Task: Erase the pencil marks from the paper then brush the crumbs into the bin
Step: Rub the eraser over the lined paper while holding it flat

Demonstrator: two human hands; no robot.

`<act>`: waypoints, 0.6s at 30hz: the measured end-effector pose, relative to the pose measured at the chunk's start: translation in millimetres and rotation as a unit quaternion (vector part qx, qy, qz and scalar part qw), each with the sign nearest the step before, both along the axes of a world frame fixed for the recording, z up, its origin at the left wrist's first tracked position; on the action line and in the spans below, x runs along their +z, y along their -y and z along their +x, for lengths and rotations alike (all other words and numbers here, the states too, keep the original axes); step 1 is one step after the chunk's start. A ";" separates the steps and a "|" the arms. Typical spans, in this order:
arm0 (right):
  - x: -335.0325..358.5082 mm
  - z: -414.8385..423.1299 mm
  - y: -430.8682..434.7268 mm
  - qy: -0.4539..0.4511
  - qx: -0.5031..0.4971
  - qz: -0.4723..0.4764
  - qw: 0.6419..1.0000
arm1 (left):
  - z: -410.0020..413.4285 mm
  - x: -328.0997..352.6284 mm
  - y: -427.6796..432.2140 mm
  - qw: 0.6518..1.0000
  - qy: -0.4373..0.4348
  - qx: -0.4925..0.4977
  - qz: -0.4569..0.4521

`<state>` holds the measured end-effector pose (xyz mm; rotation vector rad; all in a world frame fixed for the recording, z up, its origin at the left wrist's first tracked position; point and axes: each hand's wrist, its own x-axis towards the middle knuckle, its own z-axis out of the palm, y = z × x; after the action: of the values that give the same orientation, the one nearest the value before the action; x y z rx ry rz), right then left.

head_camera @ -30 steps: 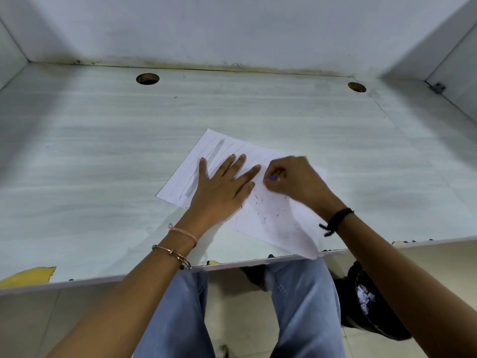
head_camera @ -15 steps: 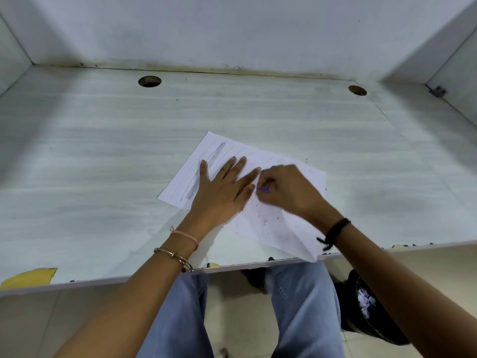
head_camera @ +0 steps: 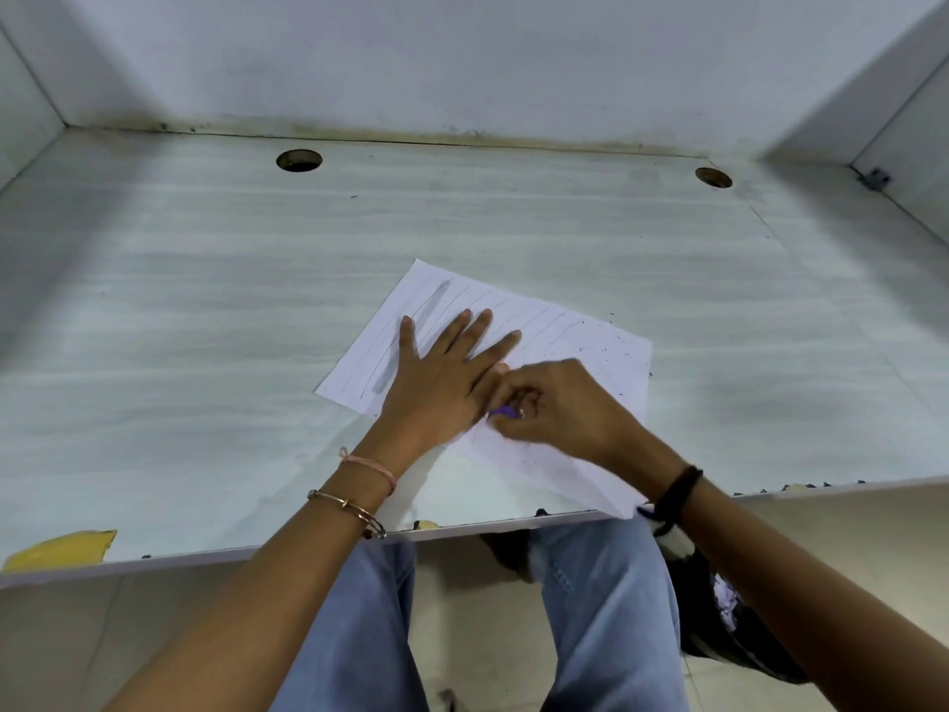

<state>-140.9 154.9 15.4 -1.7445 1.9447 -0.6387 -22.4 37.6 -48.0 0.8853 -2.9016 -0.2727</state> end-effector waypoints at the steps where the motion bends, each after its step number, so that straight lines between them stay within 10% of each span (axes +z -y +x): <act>1: 0.4 -11.2 7.0 -0.011 -0.024 -0.016 1.000 | -0.4 0.4 0.2 1.000 -0.004 0.006 0.006; 5: -1.9 -38.2 27.9 -0.022 -0.139 -0.042 0.989 | -1.2 2.7 -0.1 0.999 -0.019 0.018 0.021; 12: -4.5 9.3 -7.1 0.003 0.021 -0.006 1.000 | 0.3 0.4 0.9 1.000 -0.007 0.000 0.004; 18: -3.1 -40.9 27.0 -0.008 -0.144 -0.042 0.989 | -0.6 1.5 -0.4 1.000 -0.019 0.014 0.019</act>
<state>-181.8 127.9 12.3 -1.5312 2.2332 -0.8187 -23.0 38.0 -46.5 0.9157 -2.8565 -0.3405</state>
